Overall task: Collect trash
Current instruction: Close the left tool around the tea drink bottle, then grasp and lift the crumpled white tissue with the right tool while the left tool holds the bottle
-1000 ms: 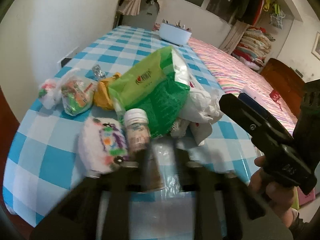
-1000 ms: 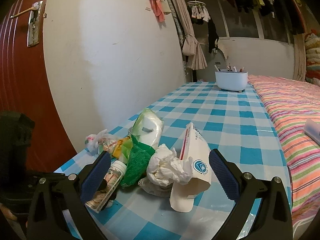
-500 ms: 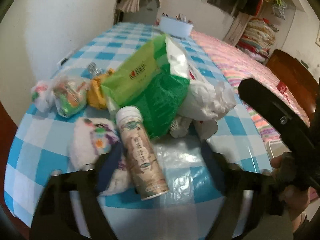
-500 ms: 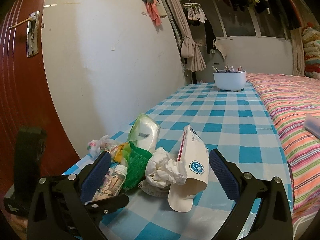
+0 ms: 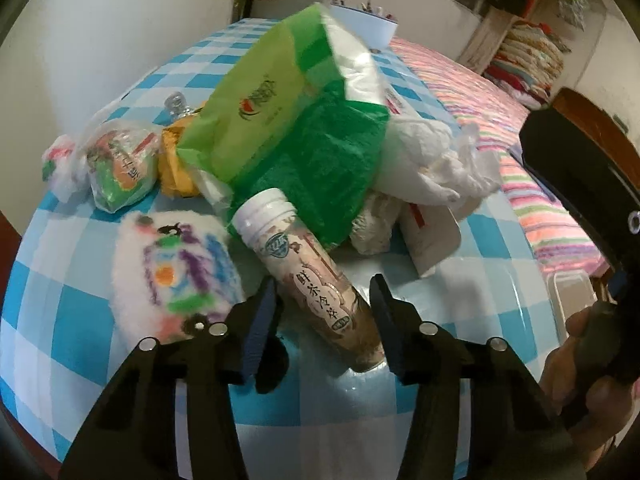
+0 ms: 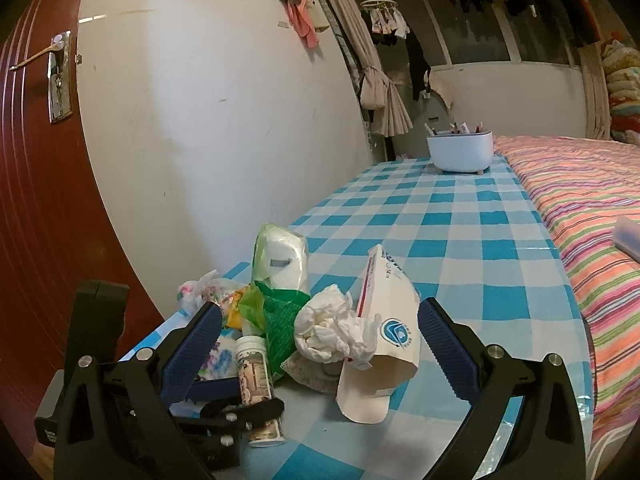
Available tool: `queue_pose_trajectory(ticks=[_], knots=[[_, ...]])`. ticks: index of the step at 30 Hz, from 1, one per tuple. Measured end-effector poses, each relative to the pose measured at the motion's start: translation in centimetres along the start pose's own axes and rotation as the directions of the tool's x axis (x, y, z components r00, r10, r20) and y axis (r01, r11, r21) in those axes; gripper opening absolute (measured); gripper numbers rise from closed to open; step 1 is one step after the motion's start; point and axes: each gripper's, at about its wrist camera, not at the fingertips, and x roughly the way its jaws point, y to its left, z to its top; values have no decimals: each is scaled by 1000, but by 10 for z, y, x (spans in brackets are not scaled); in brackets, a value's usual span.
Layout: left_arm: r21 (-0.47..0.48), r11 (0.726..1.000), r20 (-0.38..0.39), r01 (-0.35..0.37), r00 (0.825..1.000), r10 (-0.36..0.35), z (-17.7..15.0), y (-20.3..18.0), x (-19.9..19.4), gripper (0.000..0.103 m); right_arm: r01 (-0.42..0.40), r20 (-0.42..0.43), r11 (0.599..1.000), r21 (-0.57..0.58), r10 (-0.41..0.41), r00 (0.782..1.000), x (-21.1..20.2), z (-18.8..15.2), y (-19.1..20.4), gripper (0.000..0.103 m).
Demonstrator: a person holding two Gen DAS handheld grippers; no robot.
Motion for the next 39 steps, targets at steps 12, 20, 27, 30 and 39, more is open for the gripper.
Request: queue_pose_trajectory(ticks=[12,20,27,30,39], knots=[[-79,996,39,33,999,-30,-2,18,-11,32,16,-76,994,-106,-24,997,24,5,0,94],[-58,998,60,18,998,-14,-6,17,-27,31,1,-192,977,-212,-42,980,49,-7,6,61],[-34,999,91,-23,996,26,-8,13,-35,31,34,-188,975,-219,-77,979,48,-8,3,28],[-24,999,104,-32,994,34,-10,7,-41,31,33,-176,979,-203,-69,982,44,-7,1,23],[-1,999,152,-34,988,34,-12,-3,-55,31,29,-94,991,-129,-41,995,20,1,-8,22]])
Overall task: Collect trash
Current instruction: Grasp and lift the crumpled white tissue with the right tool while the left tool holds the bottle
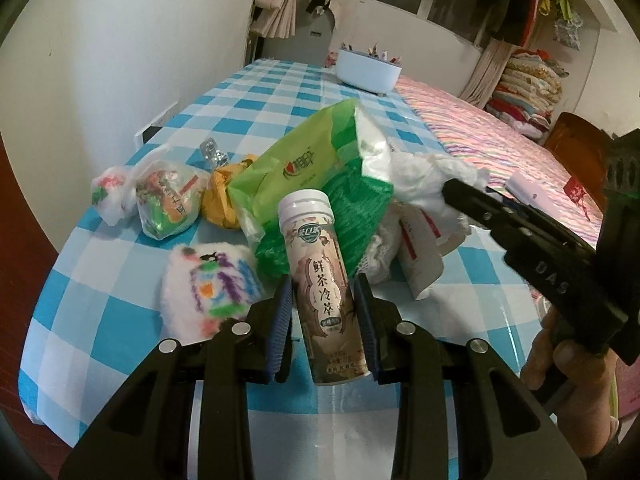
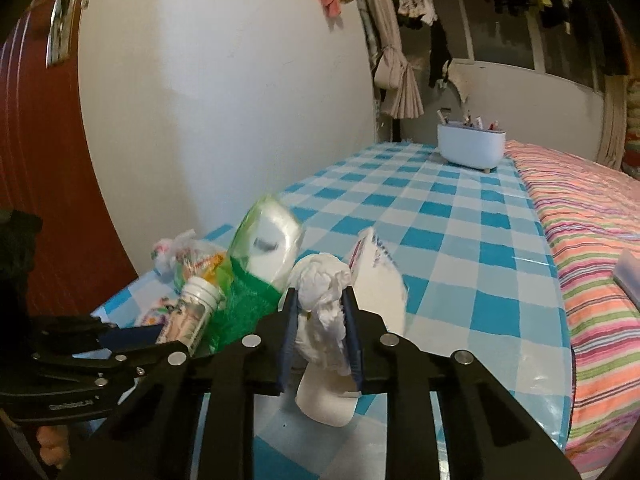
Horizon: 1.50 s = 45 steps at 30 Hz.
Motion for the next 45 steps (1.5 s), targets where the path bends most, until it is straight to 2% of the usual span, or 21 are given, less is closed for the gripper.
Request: queue_pose_trajectory(ticks=[12,28,45], knots=[[39,999,31,27,999,-28,1,-22,-8,30,20,54,997,68,-24,998,-38,-2,-17,22],[110,991,47,75,996,-81,1,-55,-11,30,56,92,997,60,-62,994,-77,-4,-23,22],[213,966,11,144,989,-150,-6,-119,1,30,177,95,980,90,-185,978,-135,-21,-57,22]])
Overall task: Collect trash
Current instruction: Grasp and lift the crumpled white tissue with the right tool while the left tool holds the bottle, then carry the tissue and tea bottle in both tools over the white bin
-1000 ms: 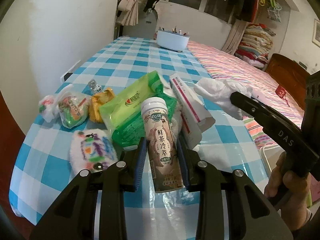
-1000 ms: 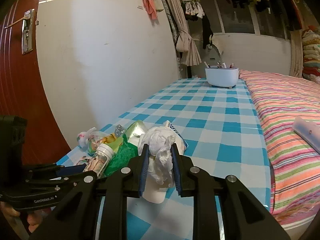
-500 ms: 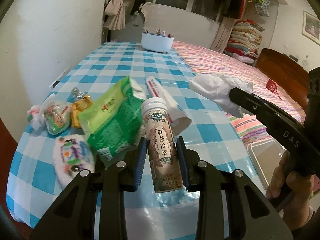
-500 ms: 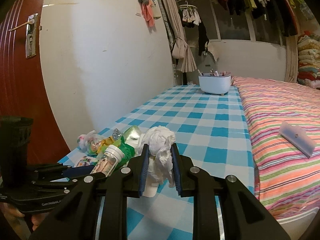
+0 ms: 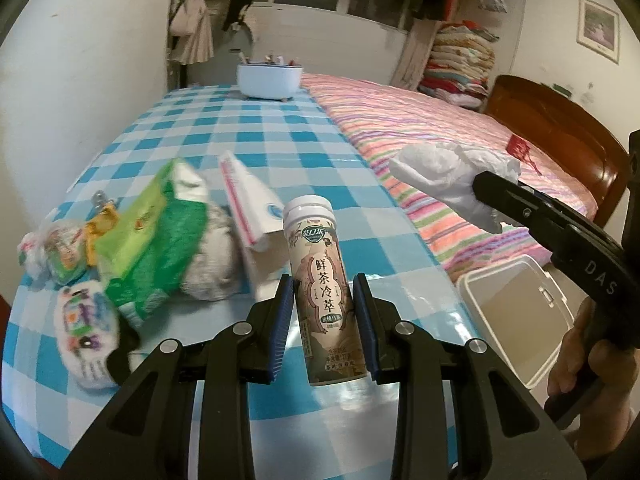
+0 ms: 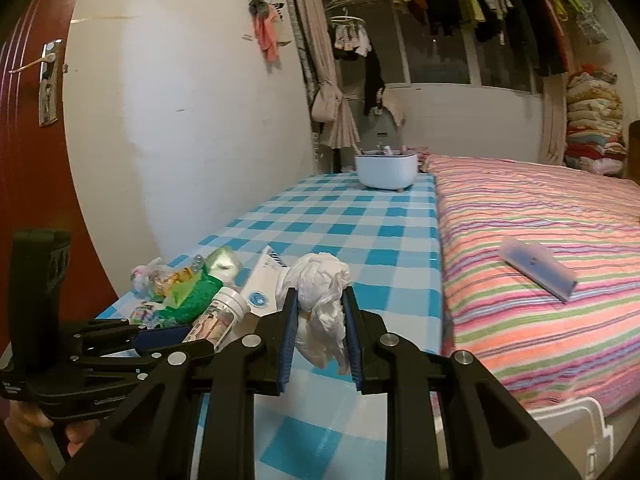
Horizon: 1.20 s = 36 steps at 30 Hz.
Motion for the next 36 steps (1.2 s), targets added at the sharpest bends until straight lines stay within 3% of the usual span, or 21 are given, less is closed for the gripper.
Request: queue_pose_trajectory(ticks=[15,27,36], knots=[[92,991,-35,96,995,-93,-3,-61,19,30,154,17,988,29,-154,988,-55,-15,-46,22],[146,979,-59,143,989,-136,-5,-94,29,30,280,-4,959,52,-280,960,-92,-31,-75,22],[178,971,-57,161,986,-153,-6,-112,29,30,318,-2,943,98,-320,948,-111,-44,-91,24]])
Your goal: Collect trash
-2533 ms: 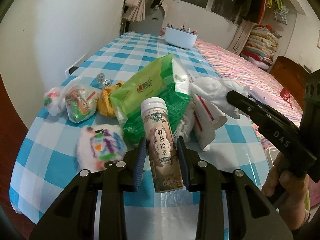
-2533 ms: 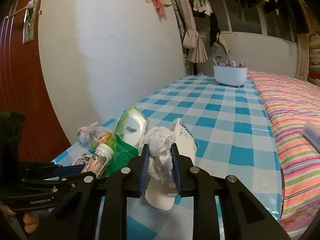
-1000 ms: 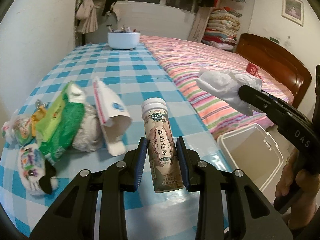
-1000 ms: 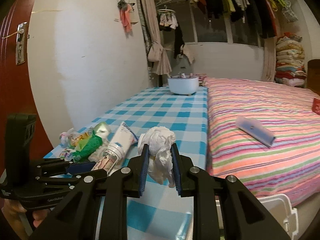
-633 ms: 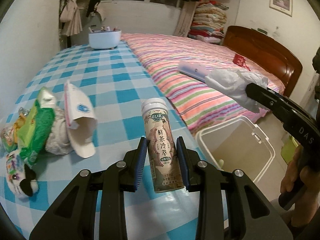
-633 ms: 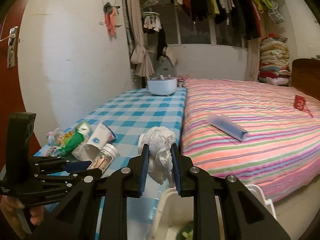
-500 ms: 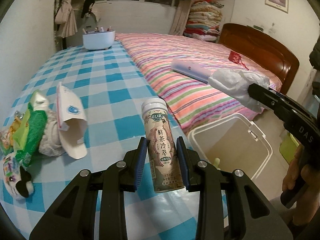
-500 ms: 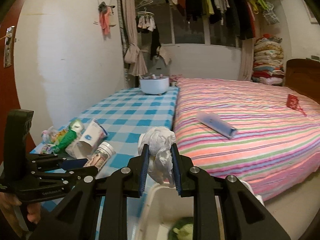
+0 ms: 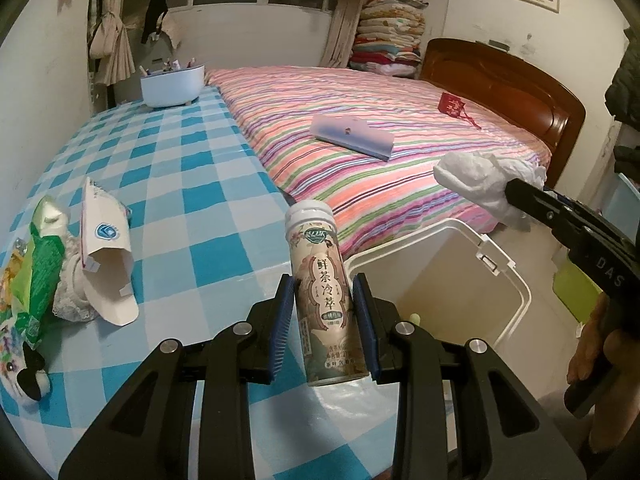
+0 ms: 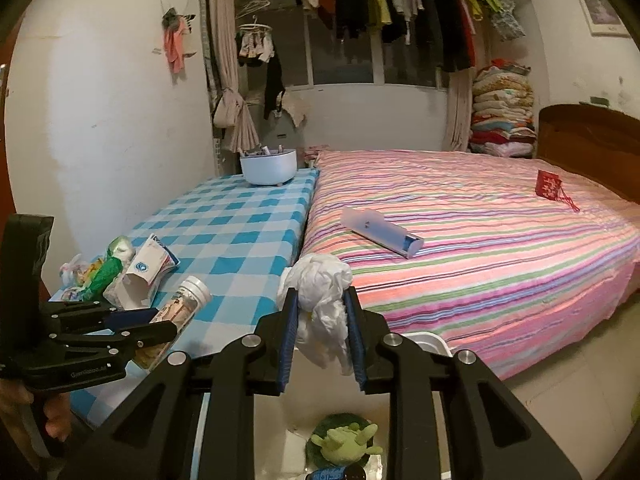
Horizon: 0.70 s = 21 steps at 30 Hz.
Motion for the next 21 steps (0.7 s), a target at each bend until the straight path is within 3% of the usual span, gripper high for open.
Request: queue_pose_trajectory(ticks=[4,7,8,10,21], knots=[[12,1000,-1,1,1000,-1,1,-6,2,26,5,-1,1000,6,-5,1000,-2,-4,-4,25],[17,1000,-2,3,1000,-3,0,-10,4,25,14,10,1000,15,-14,1000,-4,-6,-5,42],[21,1000,-1,4,1000,-4,0,-11,4,25,21,18,1000,19,-21,1000,-6,-6,-5,54],[25,1000,2,5,1000,-5,1,-13,3,25,34,43,999,27,-35,998,-10,-5,-7,62],[17,1000,10,11,1000,-11,2,-9,5,25,9,60,995,97,-14,998,-15,-2,-21,64]])
